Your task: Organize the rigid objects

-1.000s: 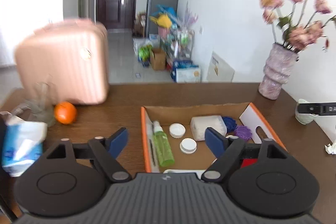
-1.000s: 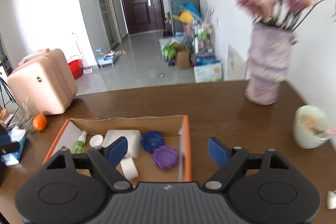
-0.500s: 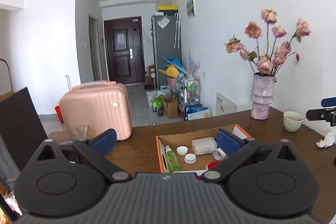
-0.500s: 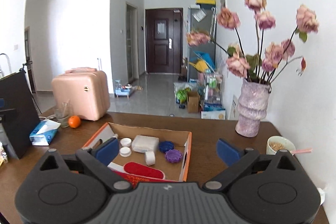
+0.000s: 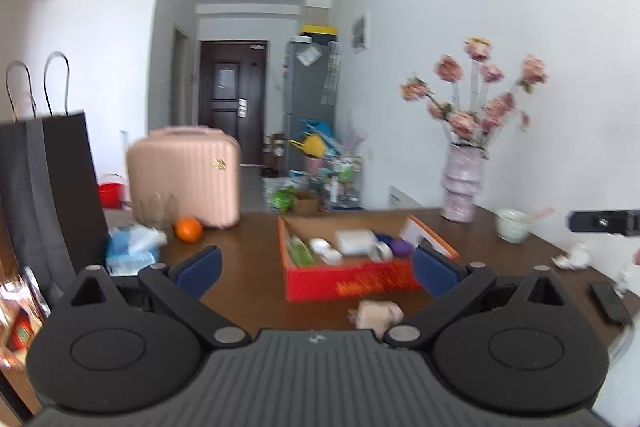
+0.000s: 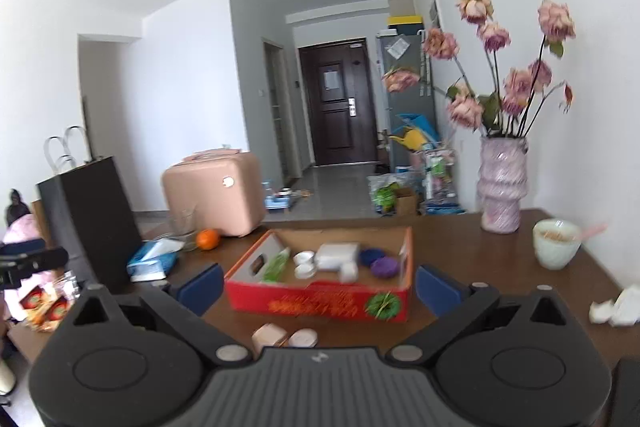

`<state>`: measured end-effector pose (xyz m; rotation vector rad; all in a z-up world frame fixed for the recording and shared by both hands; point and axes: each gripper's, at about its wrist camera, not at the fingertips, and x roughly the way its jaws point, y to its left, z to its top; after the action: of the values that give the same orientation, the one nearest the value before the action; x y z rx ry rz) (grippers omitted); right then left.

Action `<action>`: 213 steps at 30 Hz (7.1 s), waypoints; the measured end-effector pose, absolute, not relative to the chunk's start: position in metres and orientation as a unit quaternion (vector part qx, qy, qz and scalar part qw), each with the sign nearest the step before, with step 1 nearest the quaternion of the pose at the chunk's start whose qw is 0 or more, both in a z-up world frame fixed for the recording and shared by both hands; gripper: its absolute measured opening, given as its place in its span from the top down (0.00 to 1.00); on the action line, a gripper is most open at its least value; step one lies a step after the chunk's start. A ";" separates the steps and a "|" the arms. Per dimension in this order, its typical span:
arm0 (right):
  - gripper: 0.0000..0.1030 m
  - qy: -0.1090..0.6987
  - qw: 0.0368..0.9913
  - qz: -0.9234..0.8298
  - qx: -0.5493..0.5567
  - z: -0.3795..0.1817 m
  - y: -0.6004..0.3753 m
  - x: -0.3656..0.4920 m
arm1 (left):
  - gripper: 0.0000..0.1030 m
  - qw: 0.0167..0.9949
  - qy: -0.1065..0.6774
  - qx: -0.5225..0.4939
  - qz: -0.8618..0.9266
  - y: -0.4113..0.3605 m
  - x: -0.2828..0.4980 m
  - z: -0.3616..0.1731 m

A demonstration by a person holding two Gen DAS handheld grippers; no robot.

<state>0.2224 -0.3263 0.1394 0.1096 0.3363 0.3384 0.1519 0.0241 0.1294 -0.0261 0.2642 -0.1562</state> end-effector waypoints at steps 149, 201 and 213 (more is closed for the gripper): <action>0.28 0.236 0.965 0.107 -0.044 -0.029 -0.278 0.563 | 0.38 0.954 0.294 0.007 -0.060 -0.062 0.564 -0.016; 0.00 0.114 0.991 0.060 0.015 0.043 -0.277 0.172 | 0.00 0.994 0.113 0.013 -0.004 0.015 0.149 0.059; 0.00 0.175 0.980 0.095 0.009 0.007 -0.262 0.047 | 0.00 0.987 0.160 -0.002 -0.009 0.030 0.010 0.006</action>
<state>0.0473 -0.2620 0.0067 0.0184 0.3529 0.1910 0.0099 0.0300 0.0065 -0.0045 0.3205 -0.0188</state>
